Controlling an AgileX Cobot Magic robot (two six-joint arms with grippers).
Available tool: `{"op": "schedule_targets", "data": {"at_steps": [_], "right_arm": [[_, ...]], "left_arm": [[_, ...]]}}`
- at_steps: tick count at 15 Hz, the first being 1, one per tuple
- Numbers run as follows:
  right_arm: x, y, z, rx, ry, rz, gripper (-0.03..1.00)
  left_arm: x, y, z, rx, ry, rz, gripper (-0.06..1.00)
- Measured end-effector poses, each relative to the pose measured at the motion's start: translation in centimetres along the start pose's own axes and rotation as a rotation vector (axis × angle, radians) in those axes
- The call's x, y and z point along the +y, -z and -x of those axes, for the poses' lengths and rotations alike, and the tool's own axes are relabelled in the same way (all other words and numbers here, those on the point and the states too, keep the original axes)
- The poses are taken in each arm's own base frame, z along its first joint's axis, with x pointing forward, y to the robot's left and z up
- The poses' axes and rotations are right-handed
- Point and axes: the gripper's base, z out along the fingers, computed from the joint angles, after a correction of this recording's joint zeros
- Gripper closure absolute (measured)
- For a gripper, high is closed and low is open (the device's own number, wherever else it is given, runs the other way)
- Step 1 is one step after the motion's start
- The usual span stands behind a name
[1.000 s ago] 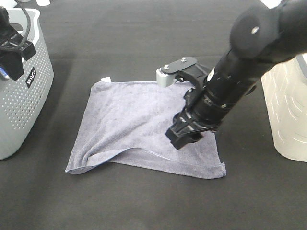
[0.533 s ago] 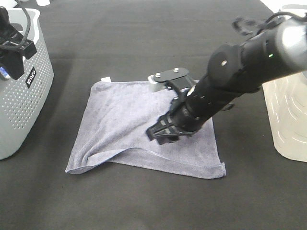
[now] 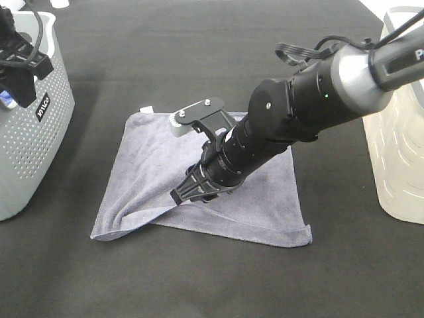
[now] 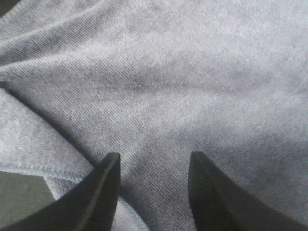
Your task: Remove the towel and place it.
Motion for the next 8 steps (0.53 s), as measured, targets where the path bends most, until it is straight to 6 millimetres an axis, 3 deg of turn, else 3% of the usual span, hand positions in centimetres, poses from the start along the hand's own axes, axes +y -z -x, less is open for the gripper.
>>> {"op": "schedule_targets", "data": {"at_steps": [2, 8], "right_arm": [[-0.1, -0.9, -0.7, 0.047, -0.003, 0.008, 0.56], [0.8, -0.5, -1.7, 0.208, -0.006, 0.097, 0.56]], "left_arm": [[0.0, 0.0, 0.0, 0.000, 0.001, 0.000, 0.51], [0.0, 0.0, 0.0, 0.000, 0.001, 0.000, 0.51]]}}
